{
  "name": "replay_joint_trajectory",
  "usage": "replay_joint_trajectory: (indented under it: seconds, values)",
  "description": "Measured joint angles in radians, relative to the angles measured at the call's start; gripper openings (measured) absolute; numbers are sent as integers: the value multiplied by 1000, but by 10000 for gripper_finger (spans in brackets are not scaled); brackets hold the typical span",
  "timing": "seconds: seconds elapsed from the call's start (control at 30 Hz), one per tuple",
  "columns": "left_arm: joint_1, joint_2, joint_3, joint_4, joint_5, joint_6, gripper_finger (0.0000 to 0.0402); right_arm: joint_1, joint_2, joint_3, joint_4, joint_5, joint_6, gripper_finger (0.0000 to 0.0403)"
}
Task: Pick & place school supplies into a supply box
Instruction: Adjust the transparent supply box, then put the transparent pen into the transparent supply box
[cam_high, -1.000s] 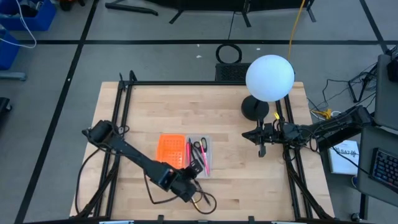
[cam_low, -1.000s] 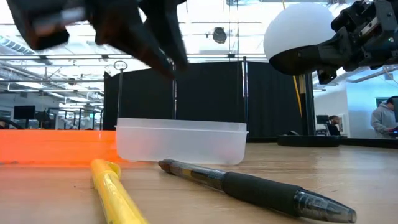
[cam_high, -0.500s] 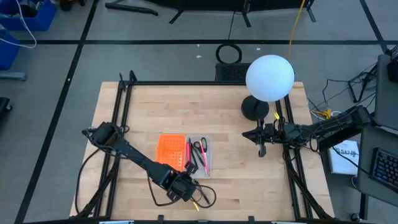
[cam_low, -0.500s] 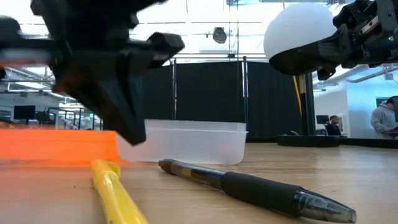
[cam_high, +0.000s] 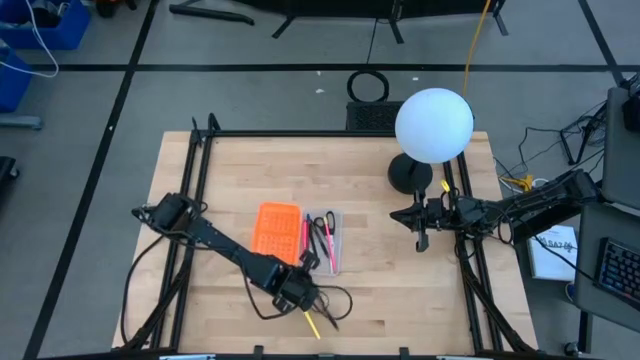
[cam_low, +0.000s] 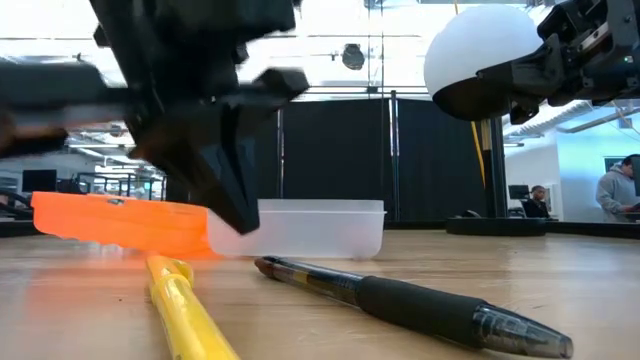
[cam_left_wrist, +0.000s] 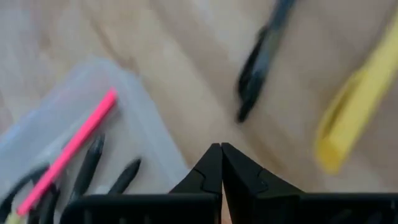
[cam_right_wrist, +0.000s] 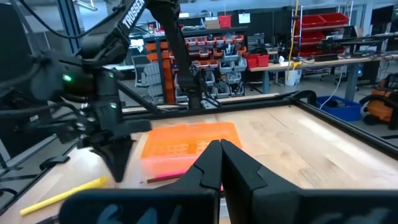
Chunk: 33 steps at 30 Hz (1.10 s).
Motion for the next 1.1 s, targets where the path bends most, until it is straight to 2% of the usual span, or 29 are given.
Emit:
replay_joint_trajectory:
  seconds: [0.17,0.3,0.47,0.63,0.77,0.87,0.97,1.1]
  values:
    - [-48,0,74,0,5,62,5,0,0,0,-4,0,-14,0]
    - [-90,0,118,2,15,78,15,0,0,0,-5,0,-14,0]
    - [-123,0,119,-35,17,72,11,0,0,0,-8,0,-10,0]
    - [-163,0,119,-140,14,-3,5,0,0,0,-8,0,-3,0]
    - [-209,-11,86,-144,-41,4,3,0,0,0,-8,-1,-3,0]
    - [-228,-85,42,-145,-111,-6,3,0,0,0,-8,-1,5,0]
    - [-232,-232,-50,-75,-135,-31,2,0,1,0,-8,-1,7,0]
    - [-205,-476,-244,280,-59,6,3,0,5,0,-8,-1,8,0]
